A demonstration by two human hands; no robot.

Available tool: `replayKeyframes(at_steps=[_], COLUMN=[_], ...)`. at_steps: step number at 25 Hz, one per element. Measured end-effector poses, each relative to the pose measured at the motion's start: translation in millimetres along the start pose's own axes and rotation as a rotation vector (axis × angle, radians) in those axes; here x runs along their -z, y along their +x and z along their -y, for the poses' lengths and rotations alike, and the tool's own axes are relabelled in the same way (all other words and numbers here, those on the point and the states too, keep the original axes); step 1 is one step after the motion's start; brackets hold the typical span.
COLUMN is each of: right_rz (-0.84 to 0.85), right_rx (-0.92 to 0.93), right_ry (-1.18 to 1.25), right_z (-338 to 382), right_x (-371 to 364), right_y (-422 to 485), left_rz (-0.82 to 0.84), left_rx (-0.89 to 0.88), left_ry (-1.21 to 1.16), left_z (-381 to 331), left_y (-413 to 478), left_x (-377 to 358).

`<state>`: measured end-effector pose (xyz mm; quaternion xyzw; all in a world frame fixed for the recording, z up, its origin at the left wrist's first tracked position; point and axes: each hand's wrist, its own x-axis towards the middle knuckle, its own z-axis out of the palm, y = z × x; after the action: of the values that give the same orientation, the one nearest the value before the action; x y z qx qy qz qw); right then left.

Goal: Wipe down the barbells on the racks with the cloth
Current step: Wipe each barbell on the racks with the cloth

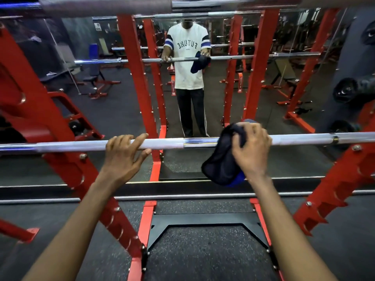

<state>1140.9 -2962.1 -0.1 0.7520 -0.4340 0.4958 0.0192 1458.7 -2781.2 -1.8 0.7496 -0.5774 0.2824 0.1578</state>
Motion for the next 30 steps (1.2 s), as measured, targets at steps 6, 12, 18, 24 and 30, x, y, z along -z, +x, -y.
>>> replayKeyframes(at_steps=[6, 12, 18, 24, 30], right_rz=[0.017, 0.256, 0.276, 0.161, -0.064], right_rx=[-0.097, 0.136, 0.057, 0.327, 0.219], right_ry=[0.118, 0.224, 0.077, 0.202, 0.348], right_z=[60.8, 111.5, 116.7, 102.6, 83.0], right_x=[-15.2, -33.7, -42.6, -51.1, -61.0], right_y=[-3.8, -6.6, 5.5, -18.4, -54.6], left_rz=[0.014, 0.029, 0.066, 0.031, 0.016], left_rx=[0.055, 0.112, 0.101, 0.108, 0.124], left_ry=[-0.014, -0.099, -0.076, -0.055, -0.055], left_z=[1.6, -0.7, 3.6, -3.0, -5.8], left_y=[-7.5, -8.5, -7.2, -6.3, -8.0], left_x=[-4.4, -1.3, 3.6, 0.6, -2.8])
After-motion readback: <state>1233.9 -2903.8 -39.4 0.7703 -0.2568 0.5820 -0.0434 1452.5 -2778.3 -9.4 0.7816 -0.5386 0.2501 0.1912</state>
